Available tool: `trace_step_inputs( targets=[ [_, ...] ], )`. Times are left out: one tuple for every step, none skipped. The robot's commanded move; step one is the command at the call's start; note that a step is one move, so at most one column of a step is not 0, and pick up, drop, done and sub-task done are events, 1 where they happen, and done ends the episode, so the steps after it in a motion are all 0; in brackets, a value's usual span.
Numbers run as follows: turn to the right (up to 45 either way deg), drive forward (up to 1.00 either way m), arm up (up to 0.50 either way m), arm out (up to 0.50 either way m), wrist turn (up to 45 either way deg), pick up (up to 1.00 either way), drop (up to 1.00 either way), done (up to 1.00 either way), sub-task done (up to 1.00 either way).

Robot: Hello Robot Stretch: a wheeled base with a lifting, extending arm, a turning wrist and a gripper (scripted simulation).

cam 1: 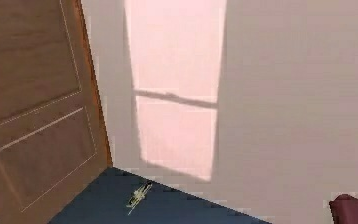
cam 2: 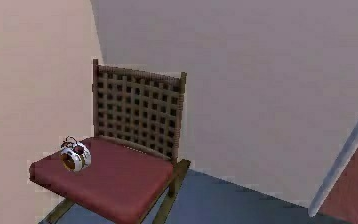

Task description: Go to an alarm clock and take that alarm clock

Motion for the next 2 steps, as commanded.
trace_step_inputs(
  targets=[
    [-30.0, 0.00, 0.00, 0.00, 0.0, 0.00, 0.00, 0.00, 0.00],
    [45.0, 0.00, 0.00, 0.00, 0.0, 0.00, 0.00, 0.00, 0.00]
  ],
)
